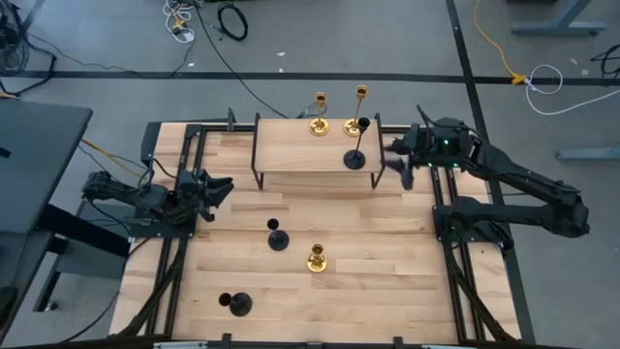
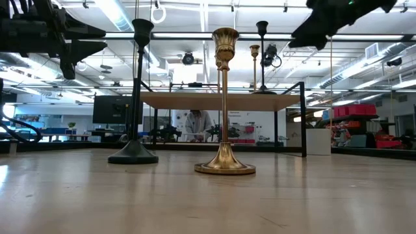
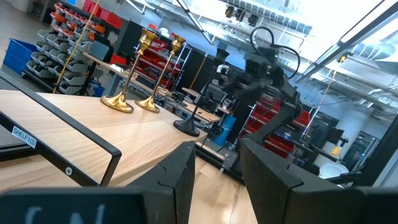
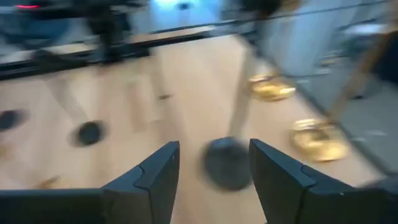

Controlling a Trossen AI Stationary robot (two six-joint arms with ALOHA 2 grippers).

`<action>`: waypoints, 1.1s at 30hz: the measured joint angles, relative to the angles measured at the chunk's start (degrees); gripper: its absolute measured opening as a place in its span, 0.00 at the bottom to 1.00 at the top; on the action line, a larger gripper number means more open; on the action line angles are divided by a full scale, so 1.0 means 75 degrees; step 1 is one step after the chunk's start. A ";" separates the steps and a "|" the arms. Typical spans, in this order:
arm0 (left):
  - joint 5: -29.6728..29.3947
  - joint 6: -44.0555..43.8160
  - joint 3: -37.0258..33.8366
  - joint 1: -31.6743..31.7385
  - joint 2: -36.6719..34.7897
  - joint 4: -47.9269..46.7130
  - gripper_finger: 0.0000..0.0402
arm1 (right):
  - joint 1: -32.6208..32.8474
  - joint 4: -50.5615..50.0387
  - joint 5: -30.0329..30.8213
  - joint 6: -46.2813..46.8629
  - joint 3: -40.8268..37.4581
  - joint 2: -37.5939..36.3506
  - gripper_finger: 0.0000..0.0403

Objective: Pick & Place candle stick holders
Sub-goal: Put the gold candle holder on the shelf

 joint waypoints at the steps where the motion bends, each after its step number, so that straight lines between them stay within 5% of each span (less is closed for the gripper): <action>1: 0.0000 0.0000 0.0000 0.0000 -0.0002 0.0000 0.33 | 0.0106 -0.0193 -0.0315 0.0036 0.0000 -0.0095 0.48; 7: 0.0000 0.0000 0.0001 0.0000 0.0000 0.0000 0.33 | 0.1312 -0.0488 -0.2365 0.0593 0.0000 -0.0384 0.48; 10: 0.0003 0.0000 0.0002 0.0001 -0.0002 0.0000 0.33 | 0.2273 -0.0357 -0.2641 0.0956 0.0000 -0.0397 0.48; 20: 0.0003 -0.0001 0.0002 0.0000 0.0000 -0.0003 0.33 | 0.5384 -0.0045 -0.0016 0.2023 -0.0091 0.0257 0.48; 33: 0.0003 -0.0006 0.0000 0.0000 -0.0002 -0.0003 0.33 | 0.7477 0.5232 0.1825 0.2245 -0.2223 0.2242 0.48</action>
